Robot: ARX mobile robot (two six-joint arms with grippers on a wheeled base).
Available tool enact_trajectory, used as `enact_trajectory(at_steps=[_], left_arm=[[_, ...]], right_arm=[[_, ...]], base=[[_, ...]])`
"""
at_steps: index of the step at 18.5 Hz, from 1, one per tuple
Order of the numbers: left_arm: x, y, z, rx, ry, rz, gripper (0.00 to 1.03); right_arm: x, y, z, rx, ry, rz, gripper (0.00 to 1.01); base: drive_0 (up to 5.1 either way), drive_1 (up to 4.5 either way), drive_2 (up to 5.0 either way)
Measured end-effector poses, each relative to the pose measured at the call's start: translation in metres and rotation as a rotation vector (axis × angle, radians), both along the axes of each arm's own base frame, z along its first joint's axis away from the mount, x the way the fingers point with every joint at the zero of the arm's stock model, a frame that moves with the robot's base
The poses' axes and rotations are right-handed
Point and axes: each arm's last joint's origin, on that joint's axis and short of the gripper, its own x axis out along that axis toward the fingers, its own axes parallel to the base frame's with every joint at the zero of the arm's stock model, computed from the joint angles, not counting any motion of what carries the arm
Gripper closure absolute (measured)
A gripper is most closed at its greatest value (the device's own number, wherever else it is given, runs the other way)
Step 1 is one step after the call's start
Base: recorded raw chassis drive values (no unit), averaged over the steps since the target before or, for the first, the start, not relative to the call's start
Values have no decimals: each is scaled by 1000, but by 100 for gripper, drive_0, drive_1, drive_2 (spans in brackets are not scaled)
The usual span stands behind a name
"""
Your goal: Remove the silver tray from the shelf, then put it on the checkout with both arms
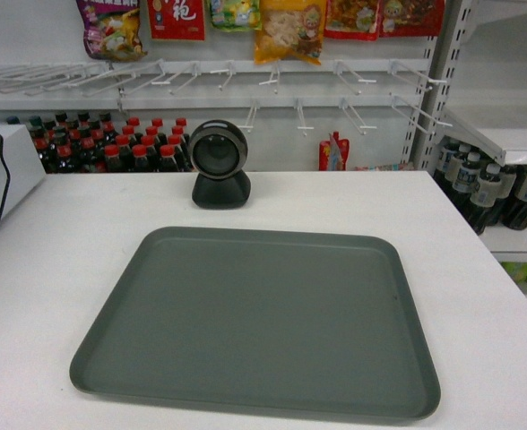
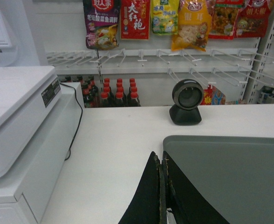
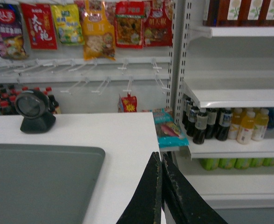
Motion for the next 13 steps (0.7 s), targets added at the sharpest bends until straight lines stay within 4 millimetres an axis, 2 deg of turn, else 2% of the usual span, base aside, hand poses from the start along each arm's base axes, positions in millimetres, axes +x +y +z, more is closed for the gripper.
enact_trajectory(at_steps=[1,2,13], left_arm=[[0,0,-3,0,15,-4,102],[0,0,-3,0,14,-3,91],[0,0,-3,0,14,-4,50]], right_arm=[[0,0,-1,0,13,0,98],[0,0,-2,0,16,0,85],[0,0,-2,0,16,0,43]], base=[[0,0,0],[0,0,0],[0,0,0]])
